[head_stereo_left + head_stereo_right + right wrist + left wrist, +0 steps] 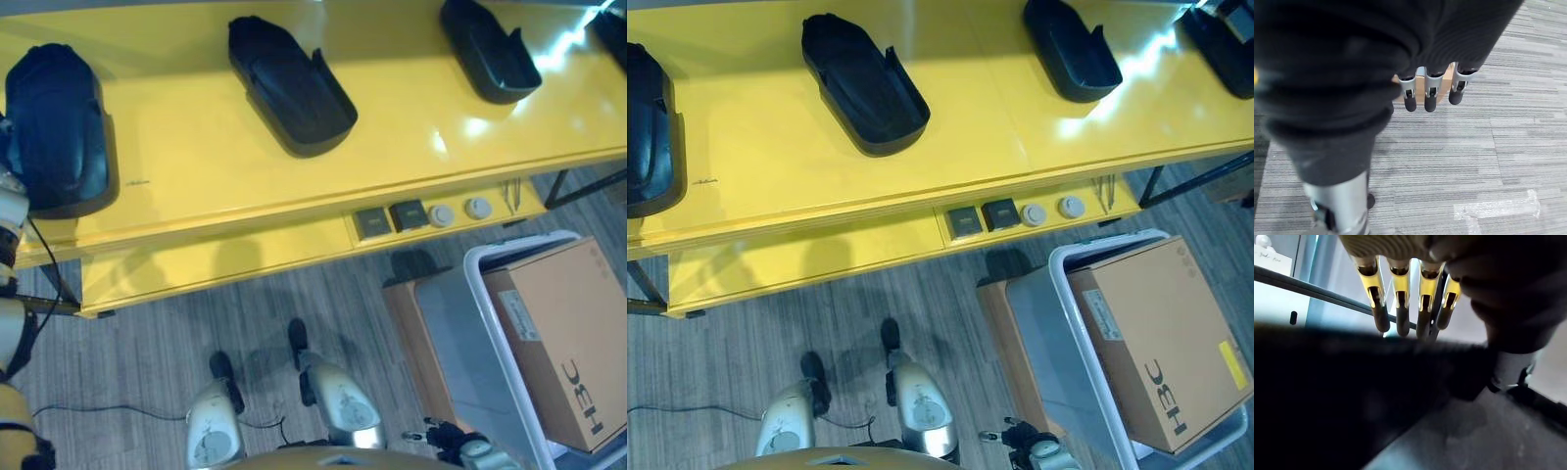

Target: Move parts from the plastic box to the shelf.

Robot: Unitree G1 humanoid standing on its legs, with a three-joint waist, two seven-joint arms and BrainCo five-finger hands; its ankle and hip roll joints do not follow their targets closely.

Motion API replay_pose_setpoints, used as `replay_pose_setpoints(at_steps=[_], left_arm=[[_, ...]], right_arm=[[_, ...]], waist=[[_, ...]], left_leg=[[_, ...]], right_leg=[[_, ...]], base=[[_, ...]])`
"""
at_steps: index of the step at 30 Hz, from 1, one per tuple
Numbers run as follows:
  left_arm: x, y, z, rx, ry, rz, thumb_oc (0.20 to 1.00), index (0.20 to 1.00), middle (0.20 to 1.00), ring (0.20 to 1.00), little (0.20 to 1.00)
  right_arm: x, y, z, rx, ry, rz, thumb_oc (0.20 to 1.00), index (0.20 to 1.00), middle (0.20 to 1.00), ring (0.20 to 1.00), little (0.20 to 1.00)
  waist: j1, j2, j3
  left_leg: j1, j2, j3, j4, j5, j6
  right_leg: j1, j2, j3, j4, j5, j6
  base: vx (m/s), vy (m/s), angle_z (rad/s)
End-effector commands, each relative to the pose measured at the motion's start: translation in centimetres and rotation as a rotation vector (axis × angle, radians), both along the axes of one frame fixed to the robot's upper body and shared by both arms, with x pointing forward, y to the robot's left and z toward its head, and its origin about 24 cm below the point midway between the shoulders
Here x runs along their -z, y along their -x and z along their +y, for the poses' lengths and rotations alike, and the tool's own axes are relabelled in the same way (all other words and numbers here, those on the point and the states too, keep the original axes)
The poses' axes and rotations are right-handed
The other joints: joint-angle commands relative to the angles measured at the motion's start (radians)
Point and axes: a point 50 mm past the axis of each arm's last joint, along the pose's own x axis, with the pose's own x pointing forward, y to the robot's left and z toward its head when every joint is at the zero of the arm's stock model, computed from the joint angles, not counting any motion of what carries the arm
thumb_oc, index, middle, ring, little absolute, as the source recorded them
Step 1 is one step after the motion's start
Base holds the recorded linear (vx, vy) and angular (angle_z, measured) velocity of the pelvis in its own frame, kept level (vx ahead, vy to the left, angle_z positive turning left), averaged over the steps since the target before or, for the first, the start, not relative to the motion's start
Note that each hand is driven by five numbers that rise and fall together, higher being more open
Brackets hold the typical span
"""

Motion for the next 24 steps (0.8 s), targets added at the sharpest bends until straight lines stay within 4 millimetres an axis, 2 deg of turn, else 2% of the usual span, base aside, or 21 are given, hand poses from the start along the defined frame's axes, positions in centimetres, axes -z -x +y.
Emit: replay_pose_setpoints(at_steps=[1,6,7,8,9,10,11,13,14,15,16,17,20,23,24], left_arm=[[-4.6,1.3,0.3,0.043,-0.133,-0.191,1.0,1.0,1.0,1.0,1.0],[-5.4,0.6,-2.3,0.238,-0.121,-0.317,1.0,1.0,1.0,1.0,1.0],[-5.5,0.4,-3.9,0.399,-0.069,-0.387,1.0,1.0,1.0,1.0,1.0],[-4.9,0.0,-7.5,0.705,0.083,-0.43,1.0,1.0,1.0,1.0,1.0],[-4.3,0.1,-8.9,0.797,0.139,-0.44,1.0,1.0,1.0,1.0,1.0],[-2.2,0.8,-11.9,0.969,0.251,-0.45,1.0,1.0,1.0,1.0,1.0],[0.5,2.2,-13.7,1.061,0.355,-0.475,1.0,1.0,1.0,1.0,1.0],[3.4,3.3,-14.5,1.106,0.469,-0.48,1.0,1.0,1.0,1.0,1.0],[5.2,4.0,-15.1,1.127,0.543,-0.483,0.918,0.918,0.918,0.918,0.918],[7.0,4.7,-15.6,1.144,0.63,-0.482,0.46,0.46,0.46,0.46,0.46],[8.0,5.2,-15.9,1.153,0.674,-0.486,0.407,0.407,0.407,0.407,0.407],[9.5,6.0,-16.2,1.162,0.714,-0.478,0.2,0.2,0.2,0.2,0.2],[11.6,7.5,-17.0,1.208,0.798,-0.468,0.2,0.2,0.2,0.2,0.2],[14.0,8.3,-16.3,1.084,0.862,-0.451,0.2,0.2,0.2,0.2,0.2],[14.3,8.4,-16.1,1.064,0.865,-0.454,0.2,0.2,0.2,0.2,0.2]], right_arm=[[0.4,4.2,-1.7,-0.003,0.065,0.116,1.0,1.0,1.0,1.0,1.0],[0.6,5.1,-1.5,0.002,0.071,0.134,1.0,1.0,1.0,1.0,1.0],[0.7,5.4,-1.3,0.018,0.072,0.138,1.0,1.0,1.0,1.0,1.0],[0.9,6.0,-0.9,0.044,0.078,0.144,1.0,1.0,1.0,1.0,1.0],[1.0,6.1,-0.8,0.057,0.079,0.144,1.0,1.0,1.0,1.0,1.0],[1.1,6.4,-0.4,0.086,0.079,0.147,1.0,1.0,1.0,1.0,1.0],[1.2,7.0,-0.1,0.106,0.08,0.153,1.0,1.0,1.0,1.0,1.0],[1.4,8.1,0.1,0.108,0.086,0.168,1.0,1.0,1.0,1.0,1.0],[1.5,8.8,0.3,0.111,0.093,0.178,1.0,1.0,1.0,1.0,1.0],[1.5,9.5,0.4,0.112,0.1,0.191,1.0,1.0,1.0,1.0,1.0],[1.5,9.9,0.4,0.118,0.101,0.198,1.0,1.0,1.0,1.0,1.0],[1.5,10.4,0.2,0.119,0.107,0.21,1.0,1.0,1.0,1.0,1.0],[1.5,11.4,0.0,0.13,0.113,0.223,1.0,1.0,1.0,1.0,1.0],[1.5,12.0,0.0,0.141,0.106,0.226,1.0,1.0,1.0,1.0,1.0],[1.5,12.0,0.1,0.141,0.105,0.226,1.0,1.0,1.0,1.0,1.0]], waist=[[0.005,0.058,-0.1],[0.013,0.072,-0.13],[0.021,0.079,-0.142],[0.035,0.089,-0.163],[0.04,0.093,-0.164],[0.05,0.096,-0.173],[0.057,0.097,-0.181],[0.063,0.098,-0.186],[0.068,0.096,-0.188],[0.072,0.096,-0.191],[0.077,0.094,-0.19],[0.081,0.094,-0.189],[0.096,0.093,-0.184],[0.11,0.095,-0.183],[0.111,0.095,-0.185]], left_leg=[[0.022,-0.029,-0.032,-0.1,0.036,0.055],[0.076,-0.033,-0.027,-0.134,0.036,0.048],[0.095,-0.037,-0.027,-0.144,0.035,0.046],[0.113,-0.04,-0.029,-0.162,0.042,0.04],[0.124,-0.041,-0.03,-0.165,0.036,0.039],[0.14,-0.045,-0.032,-0.176,0.036,0.035],[0.147,-0.046,-0.033,-0.186,0.042,0.03],[0.158,-0.047,-0.033,-0.193,0.043,0.028],[0.163,-0.049,-0.036,-0.195,0.041,0.028],[0.167,-0.049,-0.037,-0.199,0.04,0.027],[0.168,-0.05,-0.038,-0.2,0.039,0.028],[0.173,-0.05,-0.038,-0.201,0.037,0.027],[0.177,-0.053,-0.045,-0.205,0.035,0.026],[0.193,-0.059,-0.048,-0.221,0.034,0.025],[0.195,-0.06,-0.047,-0.224,0.034,0.025]], right_leg=[[0.048,0.003,0.036,0.047,-0.13,0.083],[0.095,-0.005,0.03,0.018,-0.127,0.091],[0.11,-0.011,0.025,0.008,-0.126,0.093],[0.123,-0.02,0.018,-0.006,-0.124,0.094],[0.133,-0.022,0.014,-0.008,-0.128,0.095],[0.145,-0.027,0.01,-0.015,-0.132,0.094],[0.149,-0.03,0.009,-0.018,-0.133,0.091],[0.159,-0.032,0.005,-0.021,-0.136,0.091],[0.165,-0.035,0.004,-0.023,-0.139,0.091],[0.168,-0.036,0.003,-0.023,-0.141,0.092],[0.171,-0.037,0.001,-0.025,-0.143,0.092],[0.175,-0.039,-0.001,-0.025,-0.145,0.093],[0.182,-0.044,-0.01,-0.03,-0.144,0.092],[0.197,-0.052,-0.026,-0.043,-0.142,0.096],[0.2,-0.053,-0.029,-0.046,-0.141,0.097]], base=[[0.08,-0.018,0.01],[0.08,0.015,0.03],[0.13,0.077,0.02],[0.15,0.093,0.02],[0.13,0.112,0.03],[0.08,0.097,0.09],[0.06,0.092,0.08],[0.03,0.061,0.04],[0.02,0.052,0.05],[0.01,0.04,0.03],[0.0,0.035,0.04],[-0.01,0.025,0.04],[-0.02,0.018,0.08],[-0.02,0.018,0.06],[0.0,0.022,0.05]])
